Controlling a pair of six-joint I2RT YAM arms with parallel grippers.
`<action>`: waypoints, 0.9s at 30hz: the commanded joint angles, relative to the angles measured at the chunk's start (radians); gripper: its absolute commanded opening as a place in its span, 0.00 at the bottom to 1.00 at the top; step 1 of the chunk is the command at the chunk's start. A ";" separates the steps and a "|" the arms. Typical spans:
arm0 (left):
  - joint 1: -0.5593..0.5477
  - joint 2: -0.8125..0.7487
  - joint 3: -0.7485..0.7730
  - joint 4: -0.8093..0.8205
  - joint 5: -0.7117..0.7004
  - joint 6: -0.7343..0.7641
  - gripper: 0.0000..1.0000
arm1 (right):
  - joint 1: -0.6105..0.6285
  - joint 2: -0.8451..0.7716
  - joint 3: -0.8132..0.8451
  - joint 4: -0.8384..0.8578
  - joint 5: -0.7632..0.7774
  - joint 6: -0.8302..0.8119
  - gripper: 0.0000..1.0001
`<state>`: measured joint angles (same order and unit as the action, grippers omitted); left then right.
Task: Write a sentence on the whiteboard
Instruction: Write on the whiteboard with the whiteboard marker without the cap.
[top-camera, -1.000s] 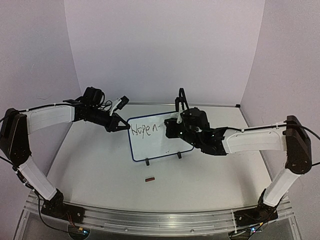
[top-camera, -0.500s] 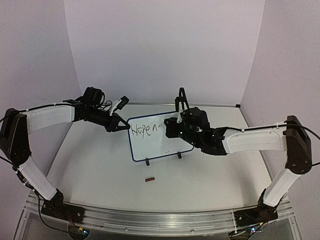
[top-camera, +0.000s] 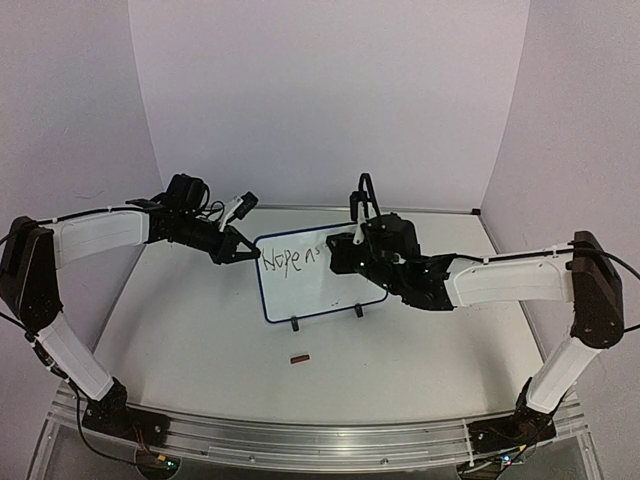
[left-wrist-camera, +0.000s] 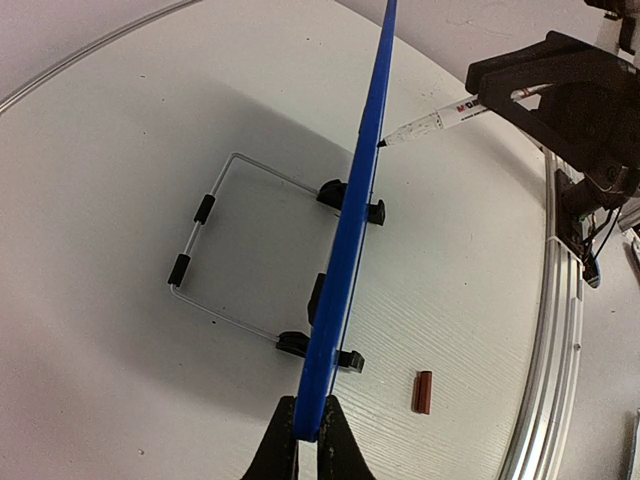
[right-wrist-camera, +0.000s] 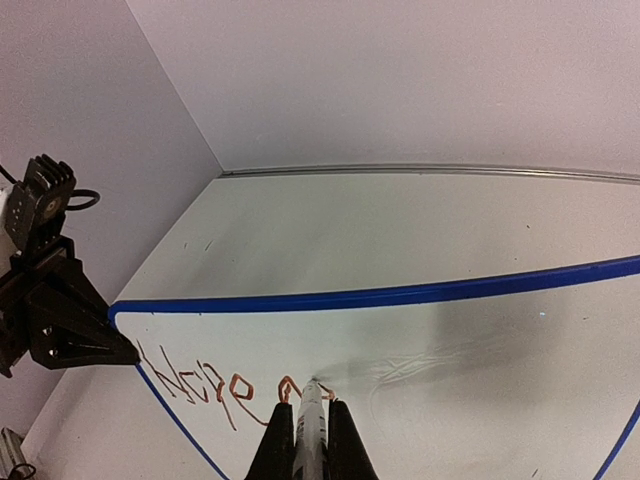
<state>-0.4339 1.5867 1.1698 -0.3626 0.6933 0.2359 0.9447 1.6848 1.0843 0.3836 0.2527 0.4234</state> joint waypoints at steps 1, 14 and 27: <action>-0.004 0.006 -0.002 0.001 -0.069 0.033 0.00 | -0.002 0.005 0.005 0.023 -0.006 0.015 0.00; -0.004 0.008 -0.002 0.001 -0.070 0.032 0.00 | -0.002 0.018 -0.029 -0.010 -0.012 0.041 0.00; -0.003 0.007 -0.002 0.000 -0.071 0.033 0.00 | -0.003 0.000 -0.020 -0.014 -0.022 0.040 0.00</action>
<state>-0.4339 1.5867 1.1698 -0.3626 0.6932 0.2359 0.9447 1.7027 1.0580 0.3656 0.2288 0.4568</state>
